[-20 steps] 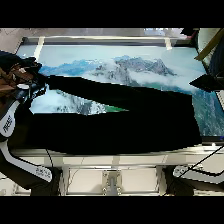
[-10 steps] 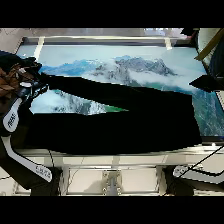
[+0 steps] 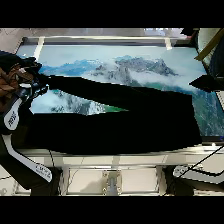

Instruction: Fold the clothes and pants, and hang the long-sleeved shirts on hangers.

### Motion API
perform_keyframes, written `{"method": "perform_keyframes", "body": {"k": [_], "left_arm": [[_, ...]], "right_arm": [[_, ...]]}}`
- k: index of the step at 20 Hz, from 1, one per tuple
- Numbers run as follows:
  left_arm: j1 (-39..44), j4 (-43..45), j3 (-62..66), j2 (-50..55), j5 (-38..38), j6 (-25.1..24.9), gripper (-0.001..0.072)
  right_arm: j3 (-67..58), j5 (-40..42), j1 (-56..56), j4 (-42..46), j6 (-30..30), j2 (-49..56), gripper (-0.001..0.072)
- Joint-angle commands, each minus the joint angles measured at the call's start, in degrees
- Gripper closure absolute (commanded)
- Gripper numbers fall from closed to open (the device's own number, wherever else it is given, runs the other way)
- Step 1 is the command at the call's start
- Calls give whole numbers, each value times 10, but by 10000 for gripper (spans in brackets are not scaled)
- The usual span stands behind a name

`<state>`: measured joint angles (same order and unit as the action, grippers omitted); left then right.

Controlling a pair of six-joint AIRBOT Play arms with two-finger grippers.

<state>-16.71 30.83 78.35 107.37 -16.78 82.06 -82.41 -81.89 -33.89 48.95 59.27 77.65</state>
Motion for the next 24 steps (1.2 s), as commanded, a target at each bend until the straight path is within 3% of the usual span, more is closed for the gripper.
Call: {"method": "perform_keyframes", "body": {"k": [1, 2, 3, 4, 11, 13, 15, 16, 20, 22, 24], "left_arm": [[7, -9, 23, 19, 10, 0, 205], [7, -9, 32, 23, 10, 0, 299], [7, -9, 37, 24, 10, 0, 454], [7, -9, 41, 24, 9, -1, 703], [3, -8, 54, -47, -39, -20, 701], [-3, -7, 54, -102, -88, -68, 701], [-11, 55, 53, -165, -176, -88, 701], [-16, 116, 53, -192, -228, -70, 702], [-15, 485, 22, -261, -441, 112, 701], [-13, 565, -21, -276, -453, 148, 701], [-14, 577, -65, -276, -443, 163, 701]], "right_arm": [[-1, 0, 1, 0, 0, 0, 366], [-1, 0, 1, 0, 0, 0, 366], [-1, 0, 1, 0, 0, 0, 366], [-1, 0, 1, 0, 0, 0, 366], [-1, -20, -4, 41, 0, -5, 385], [-1, -29, -16, 66, 0, -14, 385], [-1, -35, -35, 70, 0, -28, 385], [-1, -38, -44, 69, -1, -35, 385], [-1, -57, -66, 69, -3, -51, 385], [-1, -65, -66, 68, -3, -50, 385], [-1, -67, -64, 67, -3, -50, 385]]}}
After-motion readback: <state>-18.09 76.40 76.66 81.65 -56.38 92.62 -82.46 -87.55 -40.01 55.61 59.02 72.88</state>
